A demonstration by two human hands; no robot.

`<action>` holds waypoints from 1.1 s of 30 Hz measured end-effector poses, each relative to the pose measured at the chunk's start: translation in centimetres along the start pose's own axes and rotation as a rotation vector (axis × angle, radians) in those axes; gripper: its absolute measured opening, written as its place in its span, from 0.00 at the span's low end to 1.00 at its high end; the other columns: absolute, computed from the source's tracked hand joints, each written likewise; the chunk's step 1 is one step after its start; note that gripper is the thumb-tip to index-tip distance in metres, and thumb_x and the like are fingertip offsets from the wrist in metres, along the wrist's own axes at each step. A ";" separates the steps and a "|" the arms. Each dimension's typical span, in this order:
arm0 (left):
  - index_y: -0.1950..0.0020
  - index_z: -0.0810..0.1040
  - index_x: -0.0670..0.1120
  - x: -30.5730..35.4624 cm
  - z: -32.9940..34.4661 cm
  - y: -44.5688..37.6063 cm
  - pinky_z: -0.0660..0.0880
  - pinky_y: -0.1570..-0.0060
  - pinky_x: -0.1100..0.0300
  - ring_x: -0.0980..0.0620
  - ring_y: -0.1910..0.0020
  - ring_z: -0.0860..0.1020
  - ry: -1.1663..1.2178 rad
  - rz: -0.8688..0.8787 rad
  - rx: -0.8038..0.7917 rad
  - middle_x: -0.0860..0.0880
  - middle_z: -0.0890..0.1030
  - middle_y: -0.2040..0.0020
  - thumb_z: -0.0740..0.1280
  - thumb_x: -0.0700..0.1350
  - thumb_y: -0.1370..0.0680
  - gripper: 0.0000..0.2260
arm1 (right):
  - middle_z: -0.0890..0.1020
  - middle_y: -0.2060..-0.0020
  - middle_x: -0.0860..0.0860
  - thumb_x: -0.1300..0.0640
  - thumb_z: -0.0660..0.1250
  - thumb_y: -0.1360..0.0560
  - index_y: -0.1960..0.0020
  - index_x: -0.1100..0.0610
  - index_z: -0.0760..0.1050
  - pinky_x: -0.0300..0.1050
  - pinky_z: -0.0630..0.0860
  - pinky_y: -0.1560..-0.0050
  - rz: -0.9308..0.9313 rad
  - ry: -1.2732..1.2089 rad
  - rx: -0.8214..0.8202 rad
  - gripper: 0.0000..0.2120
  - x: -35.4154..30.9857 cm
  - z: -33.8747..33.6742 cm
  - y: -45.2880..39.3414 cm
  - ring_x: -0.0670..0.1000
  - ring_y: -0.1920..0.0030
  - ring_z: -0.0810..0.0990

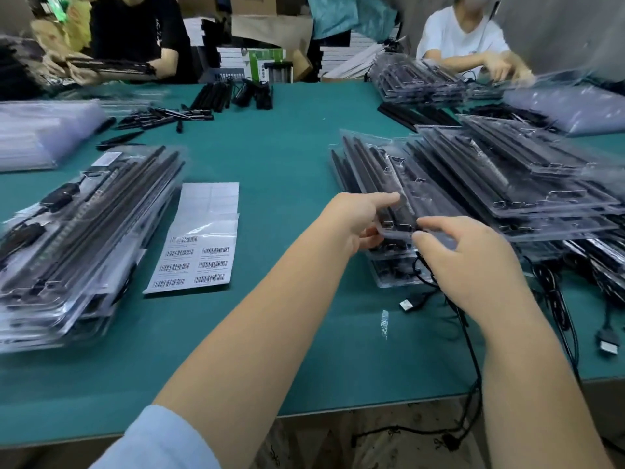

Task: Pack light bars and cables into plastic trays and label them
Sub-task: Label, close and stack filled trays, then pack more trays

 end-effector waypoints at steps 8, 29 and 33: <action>0.59 0.75 0.34 -1.1 -2.0 1.9 0.77 0.75 0.59 0.46 0.72 0.80 0.199 0.100 -0.105 0.40 0.76 0.63 0.63 0.34 0.23 0.06 | 0.73 0.42 0.36 0.42 0.58 0.31 0.37 0.44 0.75 0.39 0.54 0.30 -0.161 0.034 -0.081 0.24 -3.6 -1.7 3.6 0.40 0.36 0.65; 0.60 0.75 0.38 -2.3 -19.7 5.3 0.78 0.73 0.62 0.52 0.71 0.82 0.378 0.193 0.210 0.48 0.82 0.71 0.61 0.37 0.21 0.09 | 0.74 0.68 0.44 0.45 0.56 0.24 0.59 0.49 0.70 0.40 0.67 0.60 -0.302 -0.072 -0.311 0.10 -6.2 4.8 5.0 0.44 0.64 0.72; 0.57 0.76 0.37 -3.6 -20.0 4.1 0.78 0.75 0.61 0.49 0.71 0.82 0.282 0.123 0.255 0.46 0.82 0.69 0.63 0.37 0.21 0.06 | 0.72 0.73 0.47 0.43 0.56 0.24 0.63 0.52 0.65 0.44 0.66 0.67 -0.219 -0.032 -0.450 0.15 -5.2 7.6 5.3 0.46 0.69 0.70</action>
Point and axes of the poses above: each hand's wrist, its own y-axis away from the middle knuckle, its own z-axis out of the palm, x = y × z, the point moved 1 cm from there along -y, towards the middle knuckle
